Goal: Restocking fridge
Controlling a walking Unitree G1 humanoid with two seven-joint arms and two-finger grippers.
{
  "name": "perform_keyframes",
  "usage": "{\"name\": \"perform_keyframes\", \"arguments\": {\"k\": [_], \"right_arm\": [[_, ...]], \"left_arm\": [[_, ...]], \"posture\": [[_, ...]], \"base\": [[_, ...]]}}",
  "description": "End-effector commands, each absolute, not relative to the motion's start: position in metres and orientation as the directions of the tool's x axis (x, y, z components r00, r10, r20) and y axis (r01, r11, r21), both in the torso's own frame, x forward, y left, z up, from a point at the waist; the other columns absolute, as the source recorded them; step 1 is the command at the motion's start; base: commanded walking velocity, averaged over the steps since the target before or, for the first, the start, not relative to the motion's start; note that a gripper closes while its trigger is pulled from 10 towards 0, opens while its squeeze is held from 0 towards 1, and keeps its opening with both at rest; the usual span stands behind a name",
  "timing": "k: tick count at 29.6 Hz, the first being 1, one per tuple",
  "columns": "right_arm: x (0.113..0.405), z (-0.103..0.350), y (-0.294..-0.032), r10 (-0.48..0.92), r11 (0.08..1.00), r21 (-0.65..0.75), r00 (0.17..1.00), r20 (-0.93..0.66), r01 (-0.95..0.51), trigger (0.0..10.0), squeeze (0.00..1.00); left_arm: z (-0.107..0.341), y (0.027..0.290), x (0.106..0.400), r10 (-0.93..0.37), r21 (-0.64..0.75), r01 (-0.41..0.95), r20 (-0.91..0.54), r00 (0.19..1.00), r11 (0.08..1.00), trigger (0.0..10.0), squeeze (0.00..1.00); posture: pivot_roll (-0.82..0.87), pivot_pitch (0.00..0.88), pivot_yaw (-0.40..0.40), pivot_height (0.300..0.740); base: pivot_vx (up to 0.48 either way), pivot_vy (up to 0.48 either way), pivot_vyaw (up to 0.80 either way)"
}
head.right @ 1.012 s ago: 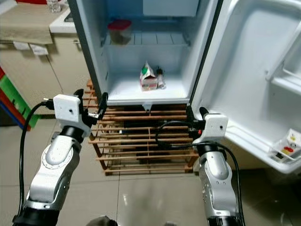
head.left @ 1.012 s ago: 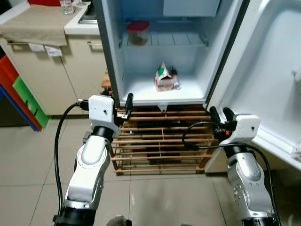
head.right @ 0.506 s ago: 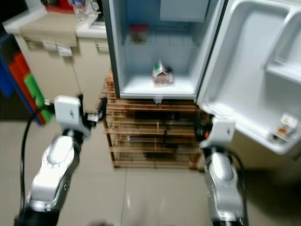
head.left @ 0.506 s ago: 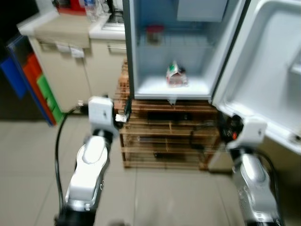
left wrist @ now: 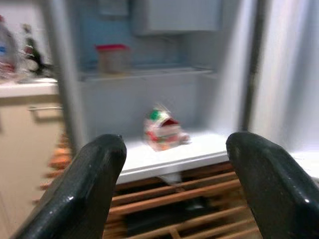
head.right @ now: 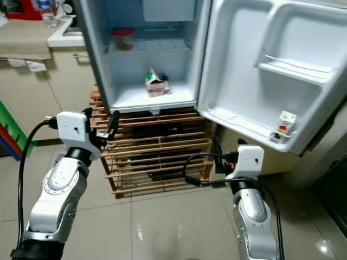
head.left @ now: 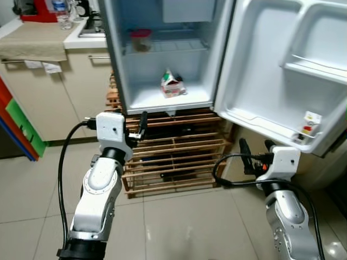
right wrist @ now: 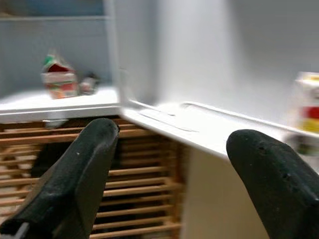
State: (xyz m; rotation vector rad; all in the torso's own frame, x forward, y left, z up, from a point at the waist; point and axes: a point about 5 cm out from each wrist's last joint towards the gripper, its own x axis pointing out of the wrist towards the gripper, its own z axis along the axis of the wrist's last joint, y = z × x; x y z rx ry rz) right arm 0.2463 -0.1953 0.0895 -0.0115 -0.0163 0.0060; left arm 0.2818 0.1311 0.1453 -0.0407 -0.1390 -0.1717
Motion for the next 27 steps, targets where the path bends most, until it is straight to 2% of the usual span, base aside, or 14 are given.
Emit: {"name": "perform_keyframes", "arguments": {"k": [1, 5, 8, 9, 10, 16, 17, 18, 19, 22, 23, 24, 25, 27], "right_arm": [[0.248, 0.1, -0.192, 0.027, 1.0, -0.014, 0.998, 0.062, -0.026, 10.0, 1.0], [0.247, 0.102, -0.189, 0.058, 0.998, -0.028, 0.996, 0.064, -0.057, 10.0, 1.0], [0.241, 0.102, -0.186, 0.129, 0.988, -0.091, 0.99, 0.056, -0.123, 10.0, 1.0], [0.238, 0.099, -0.189, 0.131, 0.987, -0.099, 0.99, 0.041, -0.127, 10.0, 0.85], [0.234, 0.095, -0.191, 0.137, 0.986, -0.1, 0.99, 0.022, -0.134, 10.0, 0.0], [0.223, 0.079, -0.199, 0.168, 0.976, -0.133, 0.984, -0.062, -0.175, 10.0, 0.0], [0.218, 0.065, -0.202, 0.185, 0.97, -0.133, 0.973, -0.139, -0.204, 10.0, 0.0], [0.218, 0.065, -0.202, 0.185, 0.97, -0.133, 0.973, -0.139, -0.204, 10.0, 0.0], [0.211, 0.046, -0.209, 0.19, 0.955, -0.175, 0.949, -0.25, -0.238, 10.0, 0.0], [0.208, 0.024, -0.232, 0.067, 0.954, -0.245, 0.916, -0.395, -0.175, 10.0, 0.0], [0.214, 0.023, -0.248, -0.051, 0.952, -0.295, 0.913, -0.404, -0.077, 10.0, 0.0], [0.214, 0.023, -0.248, -0.051, 0.952, -0.295, 0.913, -0.404, -0.077, 10.0, 0.0], [0.224, 0.03, -0.263, -0.156, 0.944, -0.327, 0.921, -0.358, 0.033, 10.0, 0.0], [0.23, 0.036, -0.268, -0.195, 0.935, -0.346, 0.925, -0.326, 0.075, 10.0, 0.0]], "left_arm": [[0.146, 0.137, 0.281, -0.155, -0.028, 0.161, 0.151, 0.976, 0.987, 10.0, 0.0], [0.147, 0.137, 0.282, -0.147, -0.033, 0.154, 0.162, 0.976, 0.987, 10.0, 0.0], [0.149, 0.137, 0.281, -0.142, -0.038, 0.151, 0.174, 0.975, 0.988, 10.0, 0.0], [0.15, 0.137, 0.281, -0.141, -0.039, 0.15, 0.175, 0.974, 0.988, 10.0, 0.0], [0.149, 0.137, 0.281, -0.142, -0.039, 0.151, 0.176, 0.974, 0.988, 10.0, 0.0], [0.148, 0.136, 0.282, -0.145, -0.048, 0.155, 0.173, 0.974, 0.987, 10.0, 0.0], [0.146, 0.136, 0.284, -0.137, -0.062, 0.149, 0.167, 0.977, 0.987, 10.0, 0.0], [0.146, 0.136, 0.284, -0.137, -0.062, 0.149, 0.167, 0.977, 0.987, 10.0, 0.0], [0.144, 0.138, 0.287, -0.113, -0.08, 0.126, 0.153, 0.982, 0.989, 10.0, 0.0], [0.136, 0.142, 0.294, -0.095, -0.062, 0.102, 0.107, 0.99, 0.993, 10.0, 0.0], [0.124, 0.146, 0.299, -0.075, -0.045, 0.077, 0.042, 0.996, 0.996, 10.0, 0.0], [0.124, 0.146, 0.299, -0.075, -0.045, 0.077, 0.042, 0.996, 0.996, 10.0, 0.0], [0.11, 0.151, 0.303, -0.059, -0.028, 0.059, -0.032, 0.998, 0.998, 10.0, 0.0], [0.103, 0.155, 0.305, -0.044, -0.018, 0.043, -0.062, 0.997, 0.999, 10.0, 0.0]], "posture": [[-0.12, 0.0, 0.025, 0.74], [-0.12, 0.0, 0.021, 0.74], [-0.13, 0.0, 0.014, 0.74], [-0.13, 0.0, 0.014, 0.74], [-0.13, 0.0, 0.011, 0.74], [-0.13, 0.0, 0.012, 0.74], [-0.14, 0.0, 0.012, 0.74], [-0.14, 0.0, 0.012, 0.74], [-0.14, 0.0, 0.012, 0.74], [-0.14, 0.0, 0.014, 0.74], [-0.14, 0.0, 0.017, 0.74], [-0.14, 0.0, 0.017, 0.74], [-0.14, 0.0, 0.019, 0.74], [-0.14, 0.0, 0.022, 0.74]], "base": [[0.0, -0.431, 0.0], [0.0, -0.429, 0.0], [0.0, -0.43, 0.0], [0.0, -0.428, 0.0], [0.0, -0.428, 0.0], [0.0, -0.428, 0.0], [0.315, -0.36, 0.0], [0.315, -0.36, 0.0], [0.0, 0.0, 0.0], [0.0, 0.0, 0.0], [0.0, 0.0, 0.0], [0.0, 0.0, 0.0], [0.0, 0.0, 0.0], [0.0, 0.0, 0.0]]}}
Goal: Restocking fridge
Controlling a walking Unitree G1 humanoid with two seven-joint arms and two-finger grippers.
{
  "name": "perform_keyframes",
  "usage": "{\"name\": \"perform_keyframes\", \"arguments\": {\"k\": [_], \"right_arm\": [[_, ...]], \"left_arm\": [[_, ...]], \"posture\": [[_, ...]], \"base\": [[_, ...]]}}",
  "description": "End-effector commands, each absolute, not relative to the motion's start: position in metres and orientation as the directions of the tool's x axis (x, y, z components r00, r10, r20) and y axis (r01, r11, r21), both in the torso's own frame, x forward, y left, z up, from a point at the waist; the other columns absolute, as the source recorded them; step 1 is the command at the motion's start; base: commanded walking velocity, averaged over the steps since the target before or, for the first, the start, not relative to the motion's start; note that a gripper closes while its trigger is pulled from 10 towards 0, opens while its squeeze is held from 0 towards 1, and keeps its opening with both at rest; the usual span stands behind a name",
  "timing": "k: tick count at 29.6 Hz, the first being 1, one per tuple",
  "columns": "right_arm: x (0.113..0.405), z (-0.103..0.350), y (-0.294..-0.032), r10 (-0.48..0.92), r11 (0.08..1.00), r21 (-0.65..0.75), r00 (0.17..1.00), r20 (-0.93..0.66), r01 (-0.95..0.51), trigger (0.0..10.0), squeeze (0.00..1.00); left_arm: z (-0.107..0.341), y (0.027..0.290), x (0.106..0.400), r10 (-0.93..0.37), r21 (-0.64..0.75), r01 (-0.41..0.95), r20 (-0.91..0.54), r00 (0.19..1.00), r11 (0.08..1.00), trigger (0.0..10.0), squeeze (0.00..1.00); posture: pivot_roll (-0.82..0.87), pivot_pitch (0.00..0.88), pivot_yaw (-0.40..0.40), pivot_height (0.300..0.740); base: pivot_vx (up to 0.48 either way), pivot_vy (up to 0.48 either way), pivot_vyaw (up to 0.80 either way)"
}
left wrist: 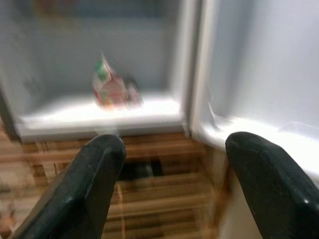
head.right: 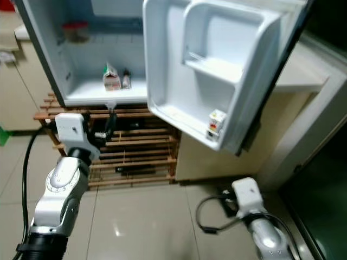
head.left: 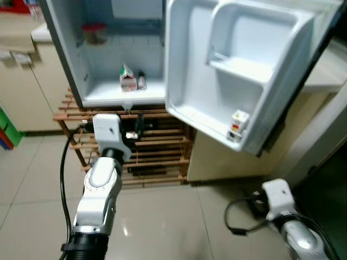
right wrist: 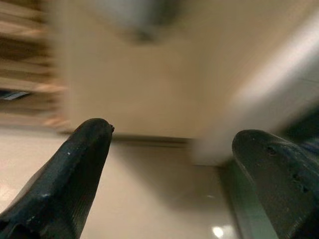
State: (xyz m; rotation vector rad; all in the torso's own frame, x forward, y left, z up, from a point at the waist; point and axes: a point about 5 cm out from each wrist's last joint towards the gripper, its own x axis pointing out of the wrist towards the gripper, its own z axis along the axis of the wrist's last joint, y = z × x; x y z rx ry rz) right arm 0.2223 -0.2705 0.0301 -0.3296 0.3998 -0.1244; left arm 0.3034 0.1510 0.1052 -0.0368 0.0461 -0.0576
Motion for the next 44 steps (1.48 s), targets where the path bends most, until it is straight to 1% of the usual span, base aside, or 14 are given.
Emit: {"name": "perform_keyframes", "arguments": {"k": [1, 5, 11, 13, 15, 16, 19, 27, 31, 32, 37, 42, 43, 44], "right_arm": [[0.241, 0.048, -0.274, -0.253, 0.911, -0.389, 0.931, -0.264, 0.137, 10.0, 0.0], [0.27, 0.079, -0.284, -0.377, 0.832, -0.473, 0.921, -0.1, 0.289, 10.0, 0.0], [0.318, 0.107, -0.277, -0.425, 0.795, -0.475, 0.905, 0.009, 0.378, 10.0, 0.0], [0.322, 0.113, -0.276, -0.424, 0.792, -0.472, 0.905, 0.028, 0.386, 10.0, 0.0], [0.333, 0.125, -0.275, -0.429, 0.784, -0.469, 0.901, 0.065, 0.407, 10.0, 0.0], [0.345, 0.14, -0.274, -0.433, 0.779, -0.462, 0.897, 0.093, 0.424, 10.0, 0.0], [0.356, 0.156, -0.272, -0.431, 0.766, -0.465, 0.891, 0.141, 0.444, 10.0, 0.0], [0.377, 0.188, -0.261, -0.415, 0.778, -0.418, 0.883, 0.218, 0.469, 10.0, 0.0], [0.38, 0.189, -0.251, -0.391, 0.822, -0.359, 0.896, 0.21, 0.443, 10.0, 0.0], [0.383, 0.19, -0.243, -0.36, 0.856, -0.313, 0.909, 0.209, 0.411, 10.0, 0.0], [0.387, 0.196, -0.223, -0.26, 0.931, -0.201, 0.941, 0.216, 0.303, 10.0, 0.0], [0.38, 0.198, -0.174, 0.013, 0.999, -0.039, 0.978, 0.209, -0.005, 10.0, 0.0], [0.369, 0.199, -0.15, 0.192, 0.981, -0.017, 0.96, 0.206, -0.193, 10.0, 0.0], [0.369, 0.199, -0.15, 0.192, 0.981, -0.017, 0.96, 0.206, -0.193, 10.0, 0.0]], "left_arm": [[0.09, 0.16, 0.307, -0.024, 0.008, 0.025, -0.124, 0.992, 1.0, 10.0, 0.0], [0.075, 0.163, 0.312, -0.02, 0.044, 0.029, -0.198, 0.98, 0.999, 10.0, 0.0], [0.074, 0.143, 0.312, -0.122, 0.101, 0.14, -0.169, 0.978, 0.985, 10.0, 0.0], [0.074, 0.139, 0.31, -0.144, 0.125, 0.166, -0.168, 0.975, 0.978, 10.0, 0.0], [0.06, 0.138, 0.306, -0.153, 0.145, 0.188, -0.227, 0.962, 0.971, 10.0, 0.0], [0.034, 0.145, 0.297, -0.112, 0.168, 0.185, -0.371, 0.922, 0.968, 10.0, 0.0], [0.01, 0.152, 0.285, -0.081, 0.218, 0.22, -0.511, 0.856, 0.951, 10.0, 0.0], [-0.001, 0.164, 0.278, -0.061, 0.228, 0.23, -0.572, 0.818, 0.946, 10.0, 0.0], [-0.017, 0.165, 0.269, -0.061, 0.208, 0.264, -0.666, 0.743, 0.942, 10.0, 0.0], [-0.026, 0.171, 0.263, -0.039, 0.19, 0.245, -0.71, 0.703, 0.951, 10.0, 0.0], [-0.031, 0.182, 0.258, -0.002, 0.204, 0.22, -0.728, 0.685, 0.954, 10.0, 0.0], [-0.041, 0.19, 0.247, 0.026, 0.225, 0.239, -0.776, 0.63, 0.945, 10.0, 0.0], [-0.044, 0.193, 0.244, 0.035, 0.231, 0.241, -0.787, 0.615, 0.943, 10.0, 0.0], [-0.044, 0.193, 0.244, 0.035, 0.231, 0.241, -0.787, 0.615, 0.943, 10.0, 0.0]], "posture": [[-0.14, 0.0, 0.022, 0.74], [-0.14, 0.0, 0.033, 0.74], [-0.12, 0.0, 0.046, 0.74], [-0.12, 0.0, 0.046, 0.74], [-0.11, 0.0, 0.043, 0.74], [-0.11, 0.0, 0.038, 0.74], [-0.1, 0.0, 0.033, 0.74], [-0.1, 0.0, 0.031, 0.74], [-0.1, 0.0, 0.032, 0.74], [-0.1, 0.0, 0.032, 0.74], [-0.1, 0.0, 0.03, 0.74], [-0.1, 0.0, 0.027, 0.74], [-0.1, 0.0, 0.027, 0.74], [-0.1, 0.0, 0.027, 0.74]], "base": [[0.0, 0.0, 0.0], [0.0, 0.0, 0.0], [0.0, 0.0, 0.0], [0.0, 0.0, 0.0], [0.0, 0.0, 0.0], [0.0, 0.0, 0.0], [0.0, 0.0, 0.0], [0.0, 0.0, 0.0], [0.0, 0.0, 0.0], [0.0, 0.0, 0.0], [0.0, 0.0, 0.0], [0.0, 0.0, 0.0], [0.0, 0.0, 0.0], [0.0, 0.0, 0.0]]}}
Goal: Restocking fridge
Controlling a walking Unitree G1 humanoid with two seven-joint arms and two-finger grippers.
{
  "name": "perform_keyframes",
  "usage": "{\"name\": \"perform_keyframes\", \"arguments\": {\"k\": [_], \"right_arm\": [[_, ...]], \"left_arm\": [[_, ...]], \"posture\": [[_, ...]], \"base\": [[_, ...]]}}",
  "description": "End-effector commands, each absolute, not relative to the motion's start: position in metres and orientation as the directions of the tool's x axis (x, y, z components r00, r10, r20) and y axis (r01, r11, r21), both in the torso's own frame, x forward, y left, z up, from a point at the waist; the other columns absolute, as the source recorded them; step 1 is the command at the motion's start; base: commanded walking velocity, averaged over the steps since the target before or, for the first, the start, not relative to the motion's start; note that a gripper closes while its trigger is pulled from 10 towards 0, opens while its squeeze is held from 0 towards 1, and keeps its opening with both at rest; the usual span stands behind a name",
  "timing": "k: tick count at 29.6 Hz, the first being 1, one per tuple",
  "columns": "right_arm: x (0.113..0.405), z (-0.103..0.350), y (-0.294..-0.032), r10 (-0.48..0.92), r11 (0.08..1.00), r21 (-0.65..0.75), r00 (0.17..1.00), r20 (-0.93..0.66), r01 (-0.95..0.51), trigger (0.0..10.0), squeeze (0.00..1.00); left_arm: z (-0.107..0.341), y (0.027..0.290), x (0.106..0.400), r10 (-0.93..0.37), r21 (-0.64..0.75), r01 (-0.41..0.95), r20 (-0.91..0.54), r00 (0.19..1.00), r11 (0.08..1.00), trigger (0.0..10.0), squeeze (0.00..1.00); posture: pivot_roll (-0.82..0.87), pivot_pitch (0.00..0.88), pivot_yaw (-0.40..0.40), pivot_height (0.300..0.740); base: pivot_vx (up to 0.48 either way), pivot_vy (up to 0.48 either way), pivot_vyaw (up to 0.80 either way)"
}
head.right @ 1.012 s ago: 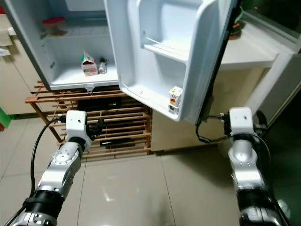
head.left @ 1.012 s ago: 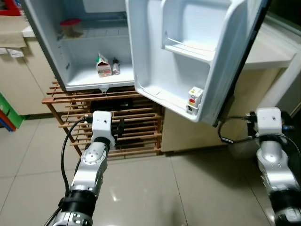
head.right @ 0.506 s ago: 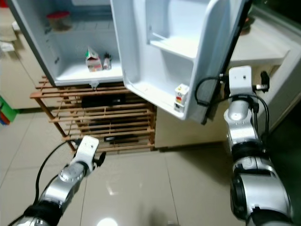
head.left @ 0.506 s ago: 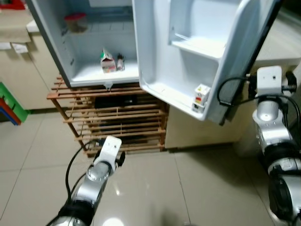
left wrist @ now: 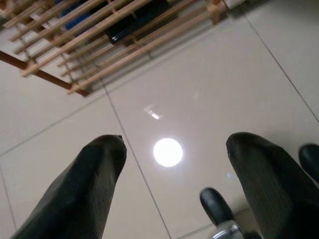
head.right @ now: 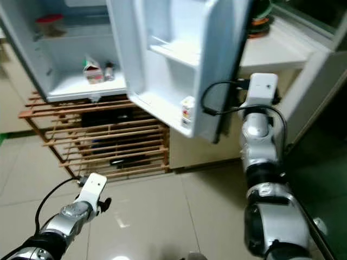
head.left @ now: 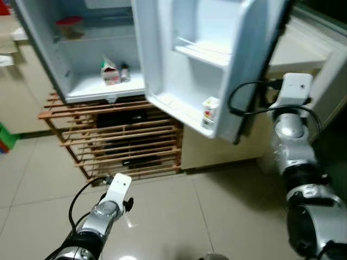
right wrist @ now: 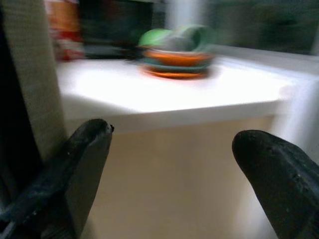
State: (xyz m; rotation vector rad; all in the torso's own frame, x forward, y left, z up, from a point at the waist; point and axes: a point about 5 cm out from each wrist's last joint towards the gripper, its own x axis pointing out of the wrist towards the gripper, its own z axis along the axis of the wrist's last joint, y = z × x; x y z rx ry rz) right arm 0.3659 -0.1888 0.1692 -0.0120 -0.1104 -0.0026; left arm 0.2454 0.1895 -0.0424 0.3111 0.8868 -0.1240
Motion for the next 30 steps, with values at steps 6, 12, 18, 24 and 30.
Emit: {"name": "perform_keyframes", "arguments": {"k": [6, 12, 18, 24, 30], "right_arm": [[0.291, 0.204, -0.083, 0.713, 0.665, 0.129, 0.676, 0.187, -0.736, 10.0, 0.0], [0.292, 0.185, -0.121, 0.66, 0.717, 0.204, 0.743, 0.111, -0.667, 10.0, 0.0], [0.308, 0.178, -0.16, 0.376, 0.927, 0.003, 0.926, 0.039, -0.376, 10.0, 0.0], [0.303, 0.151, -0.178, 0.163, 0.986, 0.021, 0.987, -0.001, -0.163, 10.0, 0.0], [0.296, 0.131, -0.177, 0.121, 0.993, 0.007, 0.992, -0.03, -0.121, 10.0, 0.0]], "left_arm": [[-0.05, 0.199, 0.237, 0.07, 0.247, 0.242, -0.821, 0.566, 0.938, 10.0, 0.0], [-0.055, 0.196, 0.232, 0.038, 0.227, 0.287, -0.84, 0.541, 0.931, 10.0, 0.0], [-0.048, 0.186, 0.243, 0.002, 0.239, 0.272, -0.754, 0.657, 0.932, 10.0, 0.0], [0.03, 0.181, 0.3, 0.012, 0.18, 0.042, -0.291, 0.957, 0.983, 10.0, 0.0], [0.144, 0.161, 0.319, -0.028, 0.056, 0.017, 0.214, 0.976, 0.998, 10.0, 0.0]], "posture": [[-0.12, 0.0, 0.03, 0.74], [-0.12, 0.0, 0.03, 0.74], [-0.11, 0.0, 0.028, 0.74], [-0.11, 0.0, 0.021, 0.74], [-0.09, 0.0, 0.015, 0.74]], "base": [[0.0, 0.0, 0.0], [0.0, 0.0, 0.0], [0.0, 0.0, 0.0], [0.0, 0.0, 0.0], [0.0, 0.0, 0.0]]}}
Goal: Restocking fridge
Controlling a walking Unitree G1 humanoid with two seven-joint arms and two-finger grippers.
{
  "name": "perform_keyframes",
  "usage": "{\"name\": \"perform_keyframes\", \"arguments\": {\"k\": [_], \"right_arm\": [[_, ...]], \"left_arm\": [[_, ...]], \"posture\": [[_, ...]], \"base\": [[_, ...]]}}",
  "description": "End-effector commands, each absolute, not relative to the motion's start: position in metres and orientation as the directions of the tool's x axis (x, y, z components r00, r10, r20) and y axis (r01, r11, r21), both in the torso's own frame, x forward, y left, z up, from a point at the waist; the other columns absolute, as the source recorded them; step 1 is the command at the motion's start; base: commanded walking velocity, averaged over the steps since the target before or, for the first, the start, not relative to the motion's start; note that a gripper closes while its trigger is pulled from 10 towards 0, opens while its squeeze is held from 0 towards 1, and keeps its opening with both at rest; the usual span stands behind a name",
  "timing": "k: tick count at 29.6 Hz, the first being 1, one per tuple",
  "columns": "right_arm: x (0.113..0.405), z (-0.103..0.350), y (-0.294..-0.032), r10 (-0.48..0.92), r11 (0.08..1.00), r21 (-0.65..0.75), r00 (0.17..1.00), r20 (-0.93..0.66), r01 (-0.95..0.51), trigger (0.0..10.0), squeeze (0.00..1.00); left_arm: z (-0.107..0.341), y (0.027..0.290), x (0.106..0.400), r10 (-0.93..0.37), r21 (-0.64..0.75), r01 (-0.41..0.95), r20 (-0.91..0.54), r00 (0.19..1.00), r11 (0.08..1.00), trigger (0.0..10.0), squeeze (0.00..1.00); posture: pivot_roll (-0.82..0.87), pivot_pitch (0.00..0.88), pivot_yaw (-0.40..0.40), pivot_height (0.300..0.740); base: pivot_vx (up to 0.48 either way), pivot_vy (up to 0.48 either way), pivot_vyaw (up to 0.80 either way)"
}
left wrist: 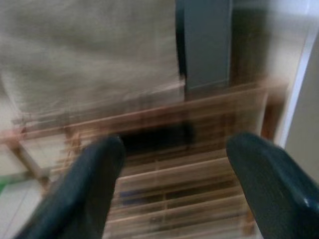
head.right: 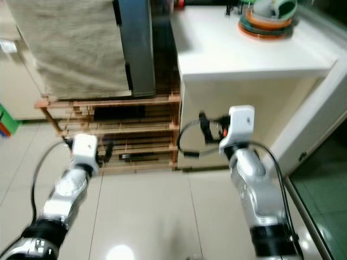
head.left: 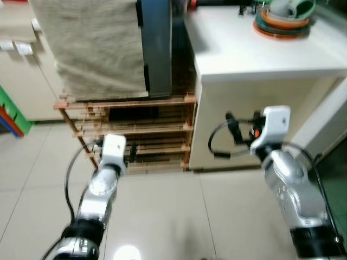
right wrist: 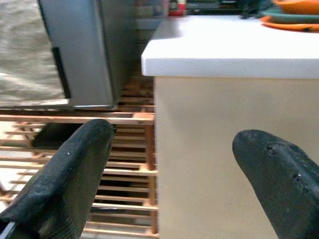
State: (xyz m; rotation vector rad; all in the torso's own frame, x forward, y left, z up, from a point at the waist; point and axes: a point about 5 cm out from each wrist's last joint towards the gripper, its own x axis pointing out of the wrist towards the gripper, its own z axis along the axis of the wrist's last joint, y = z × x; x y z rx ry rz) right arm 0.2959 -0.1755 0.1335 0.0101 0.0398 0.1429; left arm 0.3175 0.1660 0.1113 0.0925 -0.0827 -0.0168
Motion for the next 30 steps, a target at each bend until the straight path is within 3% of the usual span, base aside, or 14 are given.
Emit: {"name": "perform_keyframes", "arguments": {"k": [1, 3, 6, 14, 22, 30], "right_arm": [[0.296, 0.131, -0.177, 0.121, 0.993, 0.007, 0.992, -0.03, -0.121, 10.0, 0.0], [0.294, 0.127, -0.179, 0.109, 0.994, 0.005, 0.993, -0.036, -0.108, 10.0, 0.0], [0.294, 0.125, -0.179, 0.101, 0.995, 0.002, 0.994, -0.034, -0.101, 10.0, 0.0], [0.293, 0.119, -0.178, 0.091, 0.996, -0.012, 0.996, -0.025, -0.092, 10.0, 0.0], [0.291, 0.114, -0.196, -0.041, 0.999, -0.004, 0.999, 0.005, 0.041, 10.0, 0.0], [0.292, 0.114, -0.197, -0.065, 0.998, -0.003, 0.997, 0.031, 0.065, 10.0, 0.0]], "left_arm": [[0.144, 0.161, 0.319, -0.028, 0.056, 0.017, 0.214, 0.976, 0.998, 10.0, 0.0], [0.173, 0.154, 0.319, -0.034, 0.02, 0.029, 0.312, 0.95, 0.999, 10.0, 0.0], [0.185, 0.151, 0.319, -0.026, -0.003, 0.029, 0.341, 0.94, 1.0, 10.0, 0.0], [0.161, 0.154, 0.315, 0.012, -0.062, -0.002, 0.156, 0.988, 0.998, 10.0, 0.0], [0.133, 0.158, 0.311, -0.017, -0.081, 0.017, 0.003, 1.0, 0.997, 10.0, 0.0], [0.135, 0.158, 0.31, -0.041, -0.064, 0.041, -0.008, 0.999, 0.997, 10.0, 0.0]], "posture": [[-0.09, 0.0, 0.015, 0.74], [-0.09, 0.0, 0.013, 0.74], [-0.09, 0.0, 0.013, 0.74], [-0.09, 0.0, 0.019, 0.74], [-0.09, 0.0, 0.021, 0.74], [-0.08, 0.0, 0.018, 0.74]], "base": [[0.0, 0.0, 0.0], [0.131, 0.0, 0.0], [0.291, 0.11, 0.0], [0.387, 0.282, 0.0], [0.391, 0.278, 0.0], [0.369, 0.306, 0.0]]}}
